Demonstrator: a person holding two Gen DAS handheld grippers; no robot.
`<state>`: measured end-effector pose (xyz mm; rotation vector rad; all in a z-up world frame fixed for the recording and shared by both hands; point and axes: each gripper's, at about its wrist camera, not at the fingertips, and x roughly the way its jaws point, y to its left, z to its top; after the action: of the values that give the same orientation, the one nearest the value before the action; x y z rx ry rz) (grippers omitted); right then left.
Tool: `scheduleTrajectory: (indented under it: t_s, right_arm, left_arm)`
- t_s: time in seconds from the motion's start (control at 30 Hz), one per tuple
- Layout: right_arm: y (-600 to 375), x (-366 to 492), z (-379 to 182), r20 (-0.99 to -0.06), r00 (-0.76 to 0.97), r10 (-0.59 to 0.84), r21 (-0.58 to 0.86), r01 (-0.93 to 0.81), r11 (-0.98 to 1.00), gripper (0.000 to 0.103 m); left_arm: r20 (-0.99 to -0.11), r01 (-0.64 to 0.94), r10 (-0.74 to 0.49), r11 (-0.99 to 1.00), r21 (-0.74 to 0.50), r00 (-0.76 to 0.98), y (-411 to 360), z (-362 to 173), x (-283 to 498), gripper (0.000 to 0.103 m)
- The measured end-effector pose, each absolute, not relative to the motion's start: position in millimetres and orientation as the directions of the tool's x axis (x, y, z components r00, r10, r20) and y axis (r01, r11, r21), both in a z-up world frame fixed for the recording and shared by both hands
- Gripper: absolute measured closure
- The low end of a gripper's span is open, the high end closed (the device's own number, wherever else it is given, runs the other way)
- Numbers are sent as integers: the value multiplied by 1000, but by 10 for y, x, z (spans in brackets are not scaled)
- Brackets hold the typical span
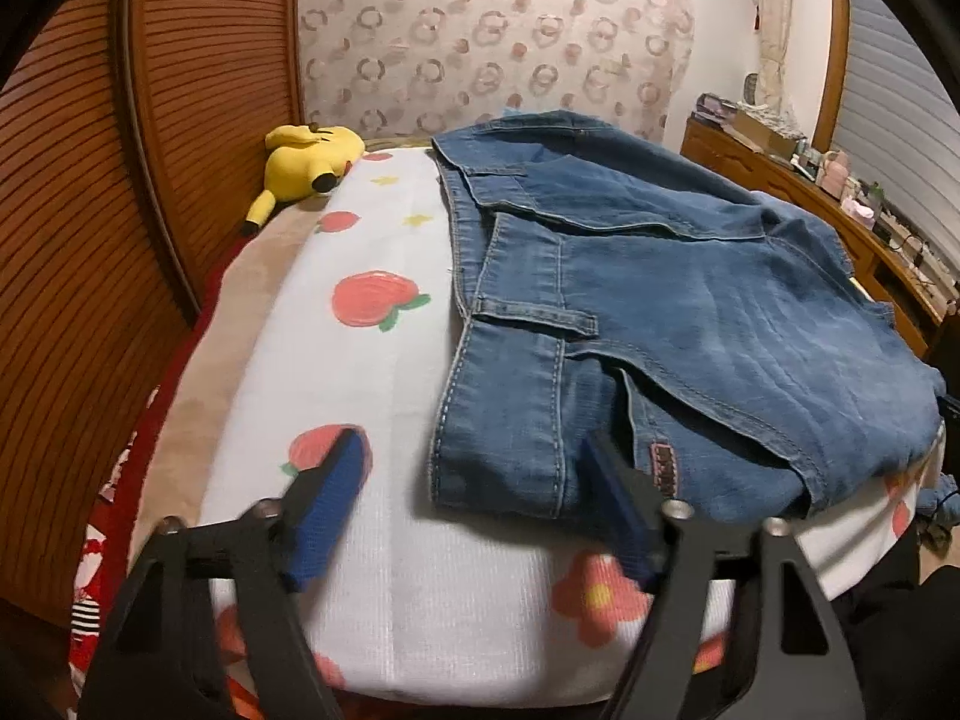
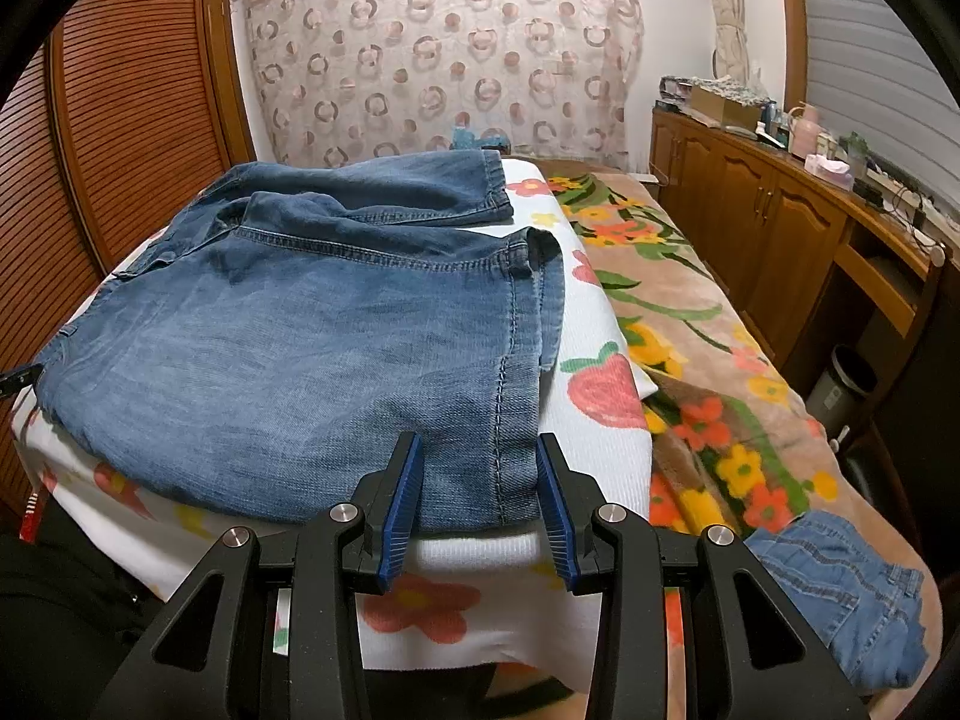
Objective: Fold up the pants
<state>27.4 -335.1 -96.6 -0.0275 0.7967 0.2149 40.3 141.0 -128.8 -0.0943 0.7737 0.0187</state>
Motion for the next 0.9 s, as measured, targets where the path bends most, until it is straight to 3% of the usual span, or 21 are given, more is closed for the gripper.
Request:
scheduleTrajectory:
  t_s: [0.1, 0.23, 0.27, 0.3, 0.33, 0.43, 0.9]
  right_arm:
    - [-3360, 278, -968, -714, 677, 182, 58, -203, 978, 64]
    - [-3358, 296, -946, -715, 674, 184, 60, -204, 977, 64]
    - [-3358, 297, -947, -715, 674, 187, 61, -206, 977, 66]
    - [-3357, 303, -948, -716, 671, 191, 62, -211, 975, 73]
    - [-3352, 312, -948, -718, 669, 192, 58, -217, 974, 88]
    - [-3337, 317, -917, -716, 666, 209, 56, -244, 968, 98]
    - [-3404, 187, -369, -623, 748, 231, 13, -285, 958, 100]
  left_arm:
    - [-701, -29, -67, 992, -123, 710, 1440, -1310, 417, 57]
    - [-700, -20, -75, 992, -126, 711, 1391, -1301, 431, 74]
    - [-692, -8, -88, 991, -135, 716, 1374, -1270, 423, 85]
    - [-690, -1, -94, 991, -135, 718, 1345, -1244, 414, 89]
    - [-686, 4, -87, 993, -121, 722, 1312, -1205, 405, 90]
    - [-674, 20, -85, 994, -104, 734, 1253, -1084, 367, 92]
    - [-545, 66, -85, 996, -53, 834, 1123, -204, 79, 94]
